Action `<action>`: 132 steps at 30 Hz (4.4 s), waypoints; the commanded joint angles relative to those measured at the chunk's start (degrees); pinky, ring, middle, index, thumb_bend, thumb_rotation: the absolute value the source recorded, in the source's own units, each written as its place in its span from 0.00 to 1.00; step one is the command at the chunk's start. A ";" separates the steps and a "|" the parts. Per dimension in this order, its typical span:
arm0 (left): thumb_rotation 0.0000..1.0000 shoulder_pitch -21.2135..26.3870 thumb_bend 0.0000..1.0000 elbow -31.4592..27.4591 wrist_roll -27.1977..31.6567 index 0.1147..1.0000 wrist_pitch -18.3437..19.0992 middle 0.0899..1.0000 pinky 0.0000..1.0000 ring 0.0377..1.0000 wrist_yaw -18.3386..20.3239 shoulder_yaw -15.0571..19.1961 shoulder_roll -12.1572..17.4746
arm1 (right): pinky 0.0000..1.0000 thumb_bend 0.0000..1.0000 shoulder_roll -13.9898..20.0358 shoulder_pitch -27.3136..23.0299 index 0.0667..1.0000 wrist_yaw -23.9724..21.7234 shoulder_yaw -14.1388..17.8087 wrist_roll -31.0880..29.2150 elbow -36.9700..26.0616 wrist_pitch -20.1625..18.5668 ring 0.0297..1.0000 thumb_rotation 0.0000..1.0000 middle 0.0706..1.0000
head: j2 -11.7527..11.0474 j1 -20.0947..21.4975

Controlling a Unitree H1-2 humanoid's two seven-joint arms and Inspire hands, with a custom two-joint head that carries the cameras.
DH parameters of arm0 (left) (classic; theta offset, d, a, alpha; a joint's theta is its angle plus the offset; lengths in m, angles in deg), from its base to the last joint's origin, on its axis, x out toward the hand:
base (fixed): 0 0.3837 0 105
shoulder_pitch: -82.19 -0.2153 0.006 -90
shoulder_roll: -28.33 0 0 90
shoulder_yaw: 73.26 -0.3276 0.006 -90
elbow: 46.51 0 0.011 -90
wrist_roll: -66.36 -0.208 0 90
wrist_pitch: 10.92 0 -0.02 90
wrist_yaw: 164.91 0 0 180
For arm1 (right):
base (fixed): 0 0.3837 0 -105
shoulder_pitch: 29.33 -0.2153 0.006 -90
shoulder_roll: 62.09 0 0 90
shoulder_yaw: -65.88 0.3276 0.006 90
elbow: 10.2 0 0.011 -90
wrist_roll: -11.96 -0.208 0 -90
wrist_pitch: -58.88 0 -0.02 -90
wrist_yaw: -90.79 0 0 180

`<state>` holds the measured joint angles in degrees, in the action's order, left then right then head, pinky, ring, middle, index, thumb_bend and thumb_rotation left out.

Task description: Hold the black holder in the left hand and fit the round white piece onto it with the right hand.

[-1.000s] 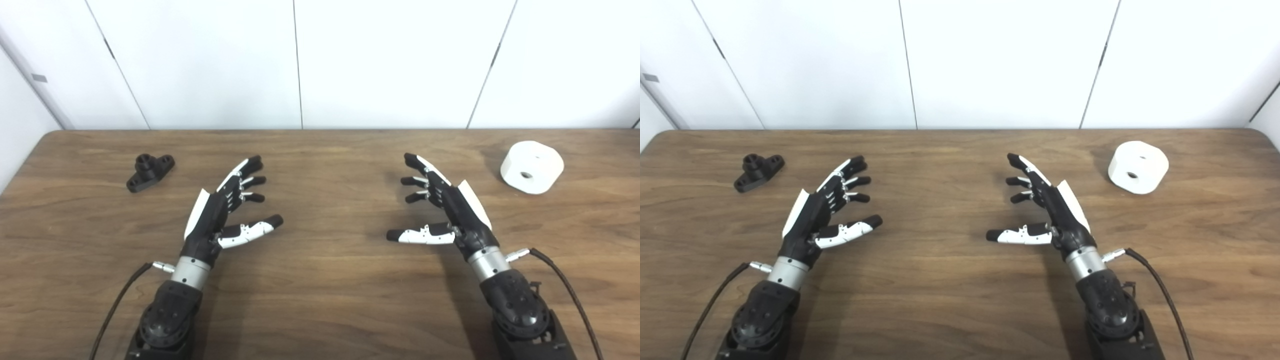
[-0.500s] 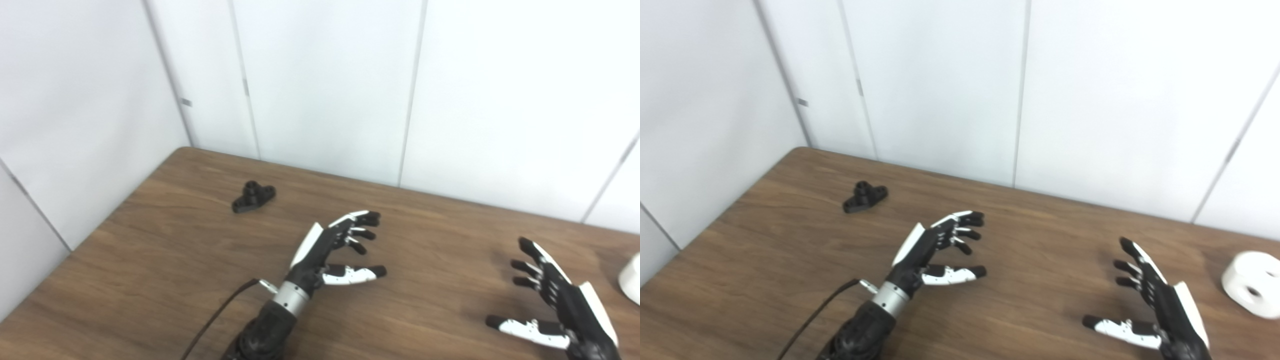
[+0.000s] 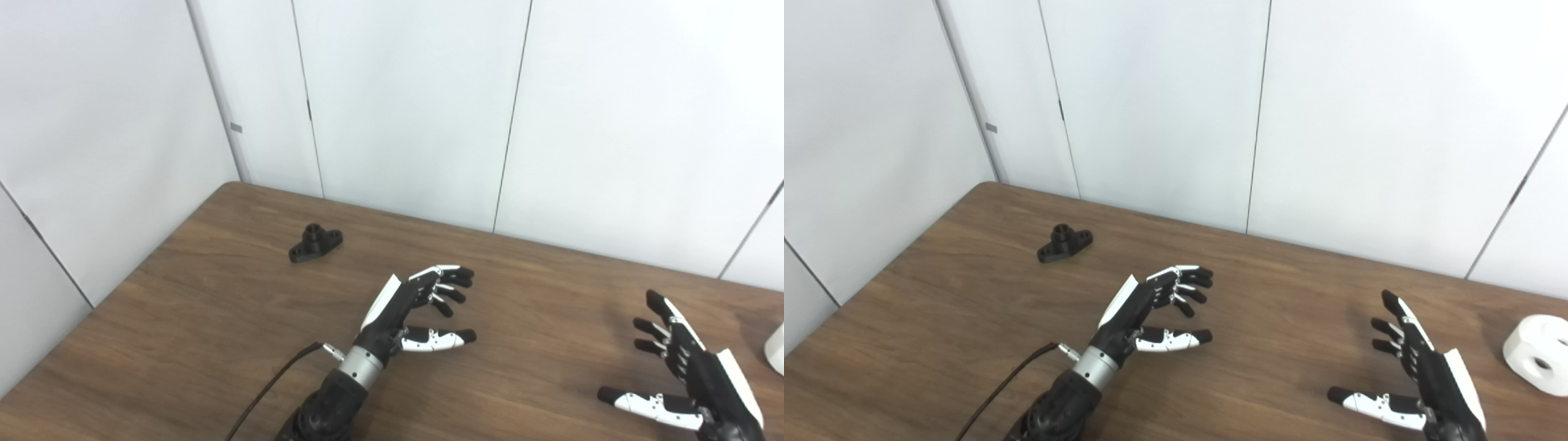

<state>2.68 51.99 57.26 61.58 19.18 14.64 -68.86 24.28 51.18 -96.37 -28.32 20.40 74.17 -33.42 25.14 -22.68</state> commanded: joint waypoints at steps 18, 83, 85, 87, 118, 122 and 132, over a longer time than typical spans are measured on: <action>0.17 5.68 0.77 -15.89 -16.74 0.81 6.71 0.78 0.59 0.71 1.79 0.70 14.66 | 0.77 0.72 0.74 -0.91 0.95 -0.82 1.30 -1.74 -3.27 -0.15 0.85 0.00 0.94 | 0.61 -0.78; 0.43 7.35 1.00 2.11 -34.28 1.00 30.66 1.00 0.96 1.00 -12.06 5.48 24.70 | 0.77 0.72 1.38 -0.43 0.93 -1.19 2.31 -1.36 -6.50 -3.25 0.83 0.00 0.91 | 1.91 -1.03; 0.44 7.82 1.00 3.67 -34.42 1.00 30.50 1.00 0.94 1.00 -13.31 4.98 24.68 | 0.76 0.72 1.28 -0.38 0.92 -1.18 2.42 -1.49 -6.90 -3.70 0.83 0.00 0.91 | 1.91 -1.03; 0.43 8.47 1.00 5.40 -33.58 1.00 29.75 1.00 0.94 1.00 -15.90 5.15 23.75 | 0.75 0.72 1.25 -0.35 0.92 -1.13 2.40 -1.37 -7.20 -3.96 0.83 0.00 0.90 | 1.91 -1.03; 0.37 16.65 0.91 20.20 -25.39 0.86 30.04 1.00 0.91 1.00 -19.40 1.38 21.85 | 0.72 0.71 1.17 -0.80 0.92 -0.73 2.91 -0.60 -8.56 -5.66 0.81 0.00 0.91 | 2.27 0.68; 0.33 16.82 0.90 21.53 -25.15 0.85 30.09 1.00 0.91 1.00 -20.08 1.14 21.90 | 0.73 0.72 1.12 -0.58 0.92 -0.77 3.20 -0.88 -8.95 -6.16 0.81 0.00 0.91 | 2.30 0.71; 0.36 16.98 0.90 23.85 -25.19 0.81 31.48 1.00 0.93 1.00 -20.62 0.31 22.24 | 0.74 0.70 1.29 0.10 0.94 -1.03 3.35 -0.99 -10.65 -7.59 0.82 0.00 0.92 | 2.65 1.24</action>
<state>17.40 75.87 32.92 92.29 -0.28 14.92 -48.88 25.12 52.52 -97.66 -25.53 19.87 65.81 -41.99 27.77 -21.36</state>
